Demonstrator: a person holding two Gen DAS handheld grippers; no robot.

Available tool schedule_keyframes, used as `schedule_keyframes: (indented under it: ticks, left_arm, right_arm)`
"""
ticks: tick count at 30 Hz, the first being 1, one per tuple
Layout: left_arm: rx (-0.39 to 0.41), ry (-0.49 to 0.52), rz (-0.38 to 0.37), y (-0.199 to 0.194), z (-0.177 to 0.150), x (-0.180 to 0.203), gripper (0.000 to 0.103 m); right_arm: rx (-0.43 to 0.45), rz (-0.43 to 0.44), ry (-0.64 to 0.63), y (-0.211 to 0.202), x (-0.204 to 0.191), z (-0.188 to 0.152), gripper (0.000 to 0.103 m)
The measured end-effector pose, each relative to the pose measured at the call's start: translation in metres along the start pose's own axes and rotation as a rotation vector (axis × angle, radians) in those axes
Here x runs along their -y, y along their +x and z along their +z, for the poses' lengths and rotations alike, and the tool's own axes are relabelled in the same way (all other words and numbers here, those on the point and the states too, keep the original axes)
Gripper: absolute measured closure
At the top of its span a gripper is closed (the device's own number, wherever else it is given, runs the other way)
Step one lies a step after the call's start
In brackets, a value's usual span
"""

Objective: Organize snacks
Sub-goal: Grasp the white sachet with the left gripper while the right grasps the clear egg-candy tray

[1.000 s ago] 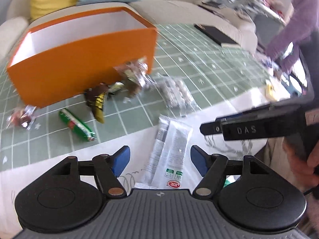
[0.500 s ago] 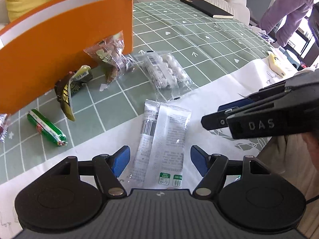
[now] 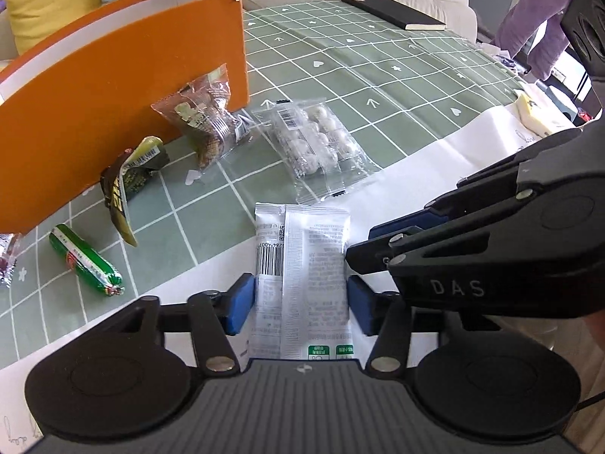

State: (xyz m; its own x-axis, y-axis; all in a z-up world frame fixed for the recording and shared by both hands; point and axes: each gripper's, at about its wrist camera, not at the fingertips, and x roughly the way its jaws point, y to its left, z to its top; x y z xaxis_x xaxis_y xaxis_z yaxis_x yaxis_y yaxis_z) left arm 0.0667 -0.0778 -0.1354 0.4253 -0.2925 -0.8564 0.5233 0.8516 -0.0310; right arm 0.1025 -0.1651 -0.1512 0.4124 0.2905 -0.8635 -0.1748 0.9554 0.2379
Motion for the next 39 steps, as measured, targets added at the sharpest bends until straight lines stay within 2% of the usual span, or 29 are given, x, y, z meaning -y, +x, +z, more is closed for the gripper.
schedule_keyframes:
  ticks: [5, 8, 11, 13, 15, 18, 22, 29, 35, 39]
  left_arm:
    - [-0.002, -0.049, 0.008, -0.001, 0.0, -0.005, 0.048]
    - [-0.001, -0.095, 0.027, -0.004, 0.001, -0.013, 0.048]
    - [0.011, -0.133, 0.047, -0.007, 0.002, -0.021, 0.049]
    - [0.019, -0.15, 0.072, -0.008, 0.003, -0.025, 0.049]
    - [0.033, -0.172, 0.086, -0.009, 0.006, -0.03, 0.049]
    - [0.043, -0.196, 0.106, -0.01, 0.012, -0.038, 0.049]
    - [0.018, -0.211, 0.135, -0.003, 0.019, -0.043, 0.049]
    - [-0.048, -0.247, 0.154, 0.005, 0.022, -0.05, 0.048]
    - [-0.107, -0.272, 0.163, 0.011, 0.03, -0.052, 0.038]
    - [-0.141, -0.277, 0.183, 0.013, 0.033, -0.051, 0.035]
  right_arm:
    - [0.008, -0.008, -0.012, -0.002, 0.0, 0.001, 0.087]
    - [0.046, -0.016, -0.026, -0.011, -0.001, 0.003, 0.086]
    - [0.095, -0.034, -0.022, -0.019, 0.0, 0.01, 0.079]
    - [0.12, -0.053, -0.019, -0.02, 0.001, 0.017, 0.064]
    - [0.132, -0.073, -0.006, -0.018, 0.004, 0.024, 0.056]
    - [0.14, -0.095, 0.04, -0.012, 0.013, 0.036, 0.038]
    - [0.127, -0.118, 0.062, 0.001, 0.019, 0.051, 0.032]
    - [0.086, -0.158, 0.058, 0.027, 0.017, 0.072, 0.028]
    - [0.043, -0.174, 0.093, 0.04, 0.021, 0.08, 0.028]
    - [0.043, -0.191, 0.057, 0.042, 0.015, 0.079, 0.029]
